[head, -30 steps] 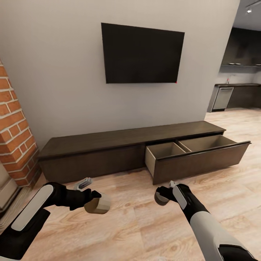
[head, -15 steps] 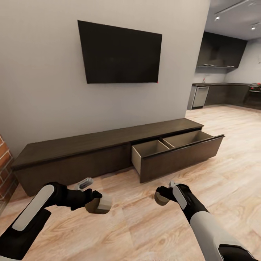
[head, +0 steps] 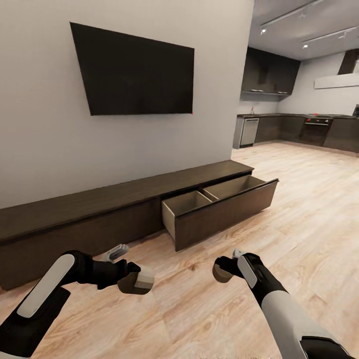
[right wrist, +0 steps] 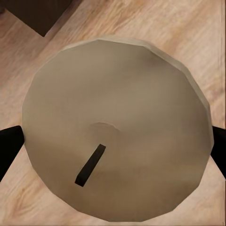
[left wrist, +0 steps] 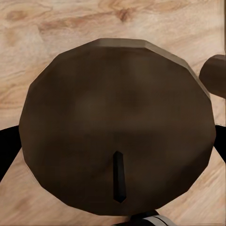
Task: Place each of the two pumpkins and all three candles from the living room inside a cabinet in the living room (use any cabinet), then make sure every cabinet is closed, and position the cauldron so it is next to a table in the living room.
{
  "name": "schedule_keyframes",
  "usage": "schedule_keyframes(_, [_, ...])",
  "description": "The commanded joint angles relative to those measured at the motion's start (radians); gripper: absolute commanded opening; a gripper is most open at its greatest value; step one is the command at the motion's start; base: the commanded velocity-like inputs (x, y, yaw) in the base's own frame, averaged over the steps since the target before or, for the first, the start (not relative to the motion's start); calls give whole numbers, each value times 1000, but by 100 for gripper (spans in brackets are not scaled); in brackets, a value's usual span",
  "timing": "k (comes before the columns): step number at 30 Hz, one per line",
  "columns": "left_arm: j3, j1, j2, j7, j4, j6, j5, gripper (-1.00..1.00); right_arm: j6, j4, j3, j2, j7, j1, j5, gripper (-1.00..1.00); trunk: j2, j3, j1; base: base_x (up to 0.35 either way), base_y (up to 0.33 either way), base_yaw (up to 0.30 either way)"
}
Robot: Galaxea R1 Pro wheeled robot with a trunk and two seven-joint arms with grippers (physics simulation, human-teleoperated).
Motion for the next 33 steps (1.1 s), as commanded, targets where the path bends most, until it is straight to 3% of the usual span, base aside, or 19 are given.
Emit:
schedule_keyframes(1, [-1,-1,1,9,-1,0,11,-100,3,-2,-3,1,-8,-1,-12,-100,-1,-1,0,0,0,-282])
schedule_keyframes(33, [-1,-1,-2,9,-1,0,11,-100,3,-2,-2,1,-7,-1,-12,-100,-1,-1,0,0,0,-282])
